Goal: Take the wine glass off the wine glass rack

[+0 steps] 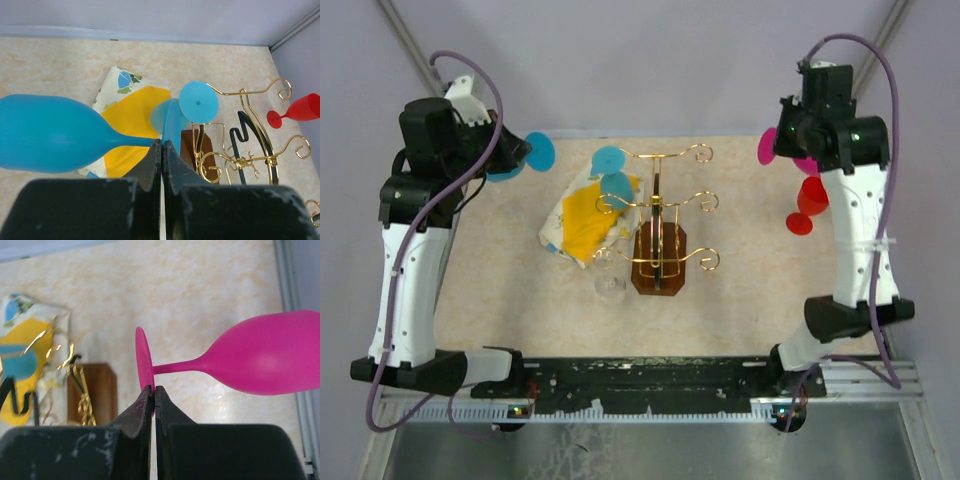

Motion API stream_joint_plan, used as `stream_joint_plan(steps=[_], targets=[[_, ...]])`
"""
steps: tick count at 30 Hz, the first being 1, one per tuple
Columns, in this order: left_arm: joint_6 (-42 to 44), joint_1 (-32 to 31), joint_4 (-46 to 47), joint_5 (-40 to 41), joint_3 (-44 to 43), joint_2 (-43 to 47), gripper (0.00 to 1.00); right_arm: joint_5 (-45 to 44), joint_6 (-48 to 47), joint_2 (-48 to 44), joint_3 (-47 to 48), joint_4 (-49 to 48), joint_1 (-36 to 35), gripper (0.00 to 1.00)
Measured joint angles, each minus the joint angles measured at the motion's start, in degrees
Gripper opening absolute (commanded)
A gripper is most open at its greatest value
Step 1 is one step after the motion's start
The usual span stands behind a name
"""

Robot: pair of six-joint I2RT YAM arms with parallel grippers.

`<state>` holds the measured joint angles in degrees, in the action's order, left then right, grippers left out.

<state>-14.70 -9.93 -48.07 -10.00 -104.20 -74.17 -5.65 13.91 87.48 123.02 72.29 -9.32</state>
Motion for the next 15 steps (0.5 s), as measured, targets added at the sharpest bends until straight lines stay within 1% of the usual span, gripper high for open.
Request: stream_joint_plan(steps=[2, 6, 8, 11, 15], targets=[[-0.02, 0.74, 0.33, -0.55, 0.00, 0.04, 0.00, -3.58, -0.74, 4.92, 3.93, -0.76, 0.00, 0.00], [-0.02, 1.68, 1.09, -1.79, 0.22, 0.09, 0.00, -12.44, -2.43, 18.05, 13.88, -1.81, 0.00, 0.00], [-0.02, 1.99, 1.86, -2.43, 0.96, 0.22, 0.00, -16.72, -3.34, 22.71, 15.58, -2.71, 0.00, 0.00], [-0.28, 2.45, 3.63, -3.63, 3.37, 0.79, 0.00, -25.81, -5.33, 29.03, 15.87, -4.02, -0.04, 0.00], [-1.70, 3.10, 7.08, -6.19, 10.23, 2.84, 0.00, -36.48, -9.31, 33.86, 15.69, -8.20, -0.07, 0.00]])
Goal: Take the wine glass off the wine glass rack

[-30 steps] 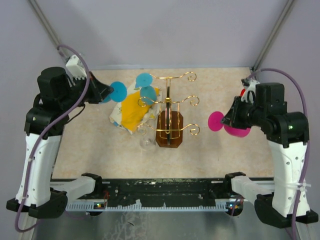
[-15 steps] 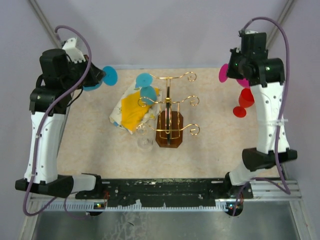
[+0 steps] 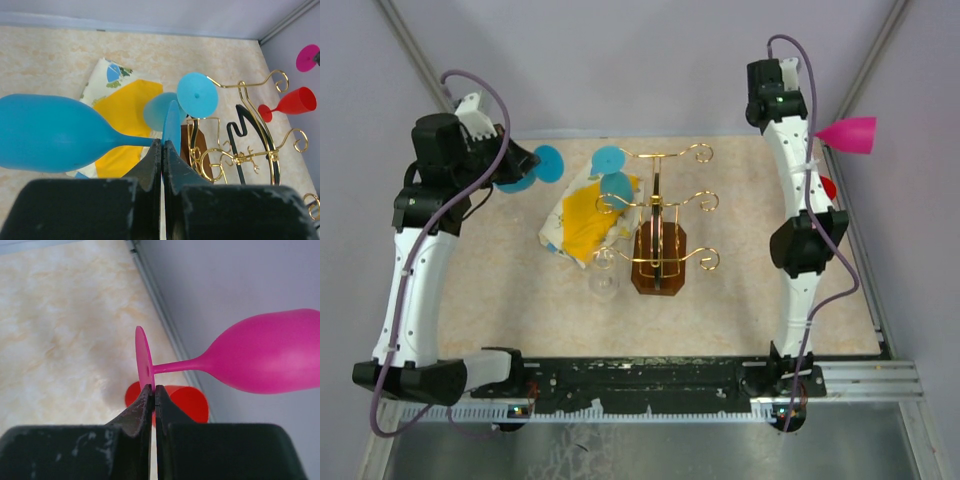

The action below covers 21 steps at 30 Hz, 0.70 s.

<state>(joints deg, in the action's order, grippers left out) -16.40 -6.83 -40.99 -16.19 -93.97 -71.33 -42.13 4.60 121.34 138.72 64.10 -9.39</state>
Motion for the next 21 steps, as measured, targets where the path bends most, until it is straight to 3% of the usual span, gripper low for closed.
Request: stream_joint_plan(steps=[8, 21], targets=[[-3.56, 0.59, 4.28, -5.60, 8.13, 1.73, 0.00, -14.40, -9.42, 1.64, -2.58, -13.62, -0.22, 0.01], [-4.39, 1.86, 5.81, -8.85, 9.03, 2.25, 0.00, -19.10, -15.85, 13.38, -7.17, -22.12, -0.74, 0.00]])
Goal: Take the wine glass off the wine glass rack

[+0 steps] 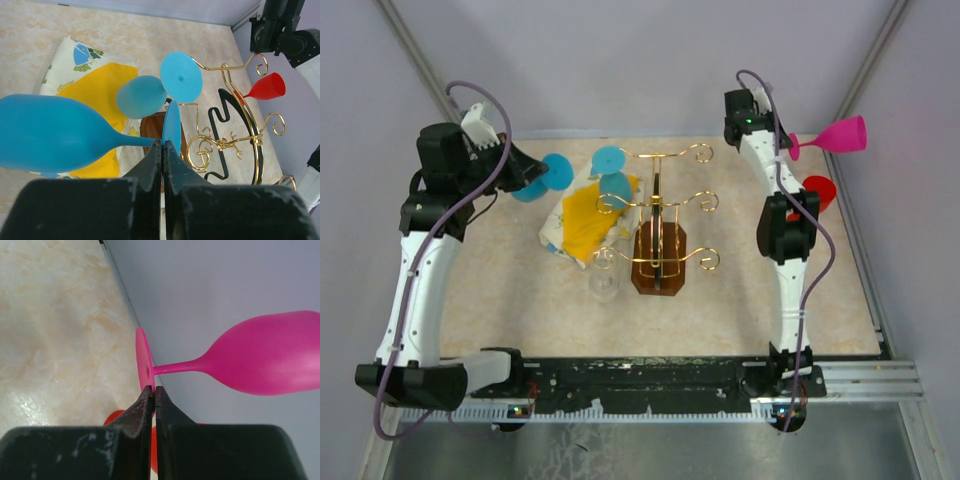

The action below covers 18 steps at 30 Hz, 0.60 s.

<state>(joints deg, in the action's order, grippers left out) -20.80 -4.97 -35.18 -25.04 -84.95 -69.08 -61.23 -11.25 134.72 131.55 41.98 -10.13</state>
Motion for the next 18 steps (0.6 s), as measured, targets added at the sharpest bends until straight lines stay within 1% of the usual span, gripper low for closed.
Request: stream_joint_plan(steps=[8, 12, 18], targets=[[0.24, 1.55, 0.09, -0.59, 0.09, 0.00, 0.00, -3.65, -6.47, 0.07, -6.75, -8.11, -0.31, 0.00], [0.28, 2.16, 0.07, -1.68, 0.59, 0.11, 0.00, -4.44, -8.35, 0.48, -8.96, -10.10, -0.63, 0.00], [0.50, 2.62, 0.07, -2.27, 1.33, 0.44, 0.00, -4.83, -9.25, 2.60, -9.79, -11.43, -1.38, 0.00]])
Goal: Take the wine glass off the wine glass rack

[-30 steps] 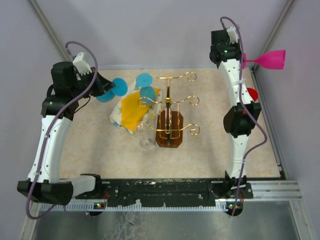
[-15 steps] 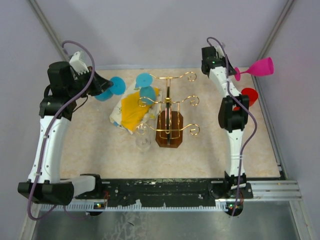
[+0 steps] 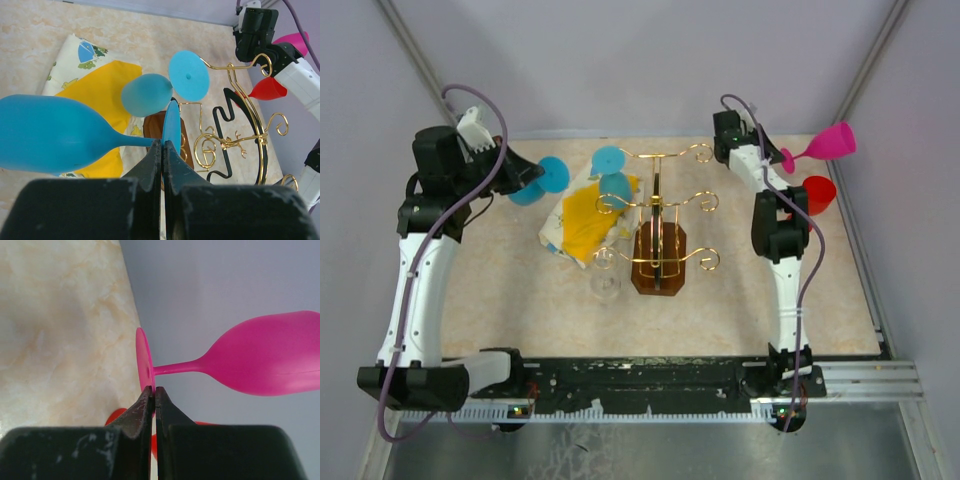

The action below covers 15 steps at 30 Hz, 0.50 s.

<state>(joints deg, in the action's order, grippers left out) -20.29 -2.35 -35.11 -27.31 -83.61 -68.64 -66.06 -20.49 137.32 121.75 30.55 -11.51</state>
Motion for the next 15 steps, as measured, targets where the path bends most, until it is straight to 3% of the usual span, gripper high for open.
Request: stream_joint_plan(steps=[15], targets=[[0.11, 1.03, 0.50, -2.01, 2.03, 1.55, 0.00, -0.70, -1.07, 4.11, -5.14, -0.81, -1.16, 0.00]])
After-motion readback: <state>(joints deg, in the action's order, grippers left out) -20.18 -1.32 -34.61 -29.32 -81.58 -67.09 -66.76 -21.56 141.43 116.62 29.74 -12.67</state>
